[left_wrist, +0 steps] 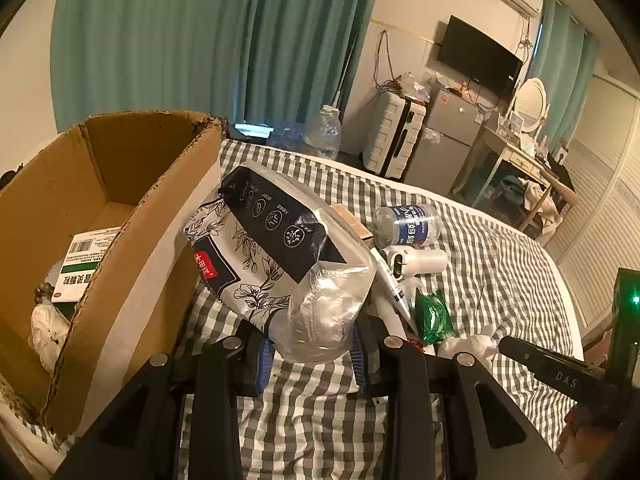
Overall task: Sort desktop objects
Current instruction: 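Hold the tissue pack in the left gripper while the right grasps the white plush toy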
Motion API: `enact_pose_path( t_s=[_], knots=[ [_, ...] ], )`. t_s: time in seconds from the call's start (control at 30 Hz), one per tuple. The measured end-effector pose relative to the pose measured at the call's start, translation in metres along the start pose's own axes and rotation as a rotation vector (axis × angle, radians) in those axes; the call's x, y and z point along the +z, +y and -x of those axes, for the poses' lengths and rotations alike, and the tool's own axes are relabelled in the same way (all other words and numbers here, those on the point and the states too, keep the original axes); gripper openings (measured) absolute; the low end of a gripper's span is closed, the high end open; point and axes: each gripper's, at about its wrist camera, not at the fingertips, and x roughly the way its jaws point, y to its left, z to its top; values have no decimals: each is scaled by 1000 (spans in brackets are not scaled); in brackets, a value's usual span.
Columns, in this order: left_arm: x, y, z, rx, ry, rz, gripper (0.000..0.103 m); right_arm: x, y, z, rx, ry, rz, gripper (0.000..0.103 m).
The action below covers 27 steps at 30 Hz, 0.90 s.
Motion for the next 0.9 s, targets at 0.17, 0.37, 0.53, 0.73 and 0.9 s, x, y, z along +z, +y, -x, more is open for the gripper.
enact_pose_path(
  t_s=[0.17, 0.37, 0.53, 0.73, 0.9],
  knots=[
    [-3, 0, 0, -5, 7, -10, 32, -2, -1, -6, -3, 12, -13, 51],
    [-8, -2, -14, -5, 38, -14, 32, -1, 4, -20, 23, 32, 1, 57],
    [-12, -5, -27, -2, 64, -23, 32, 0, 8, -37, 28, 57, 11, 57],
    [-17, -6, -38, 2, 92, -31, 32, 1, 9, -55, 26, 83, 14, 50],
    [-19, -5, -43, 10, 111, -36, 32, 1, 18, -50, 1, 65, 74, 42]
  ],
)
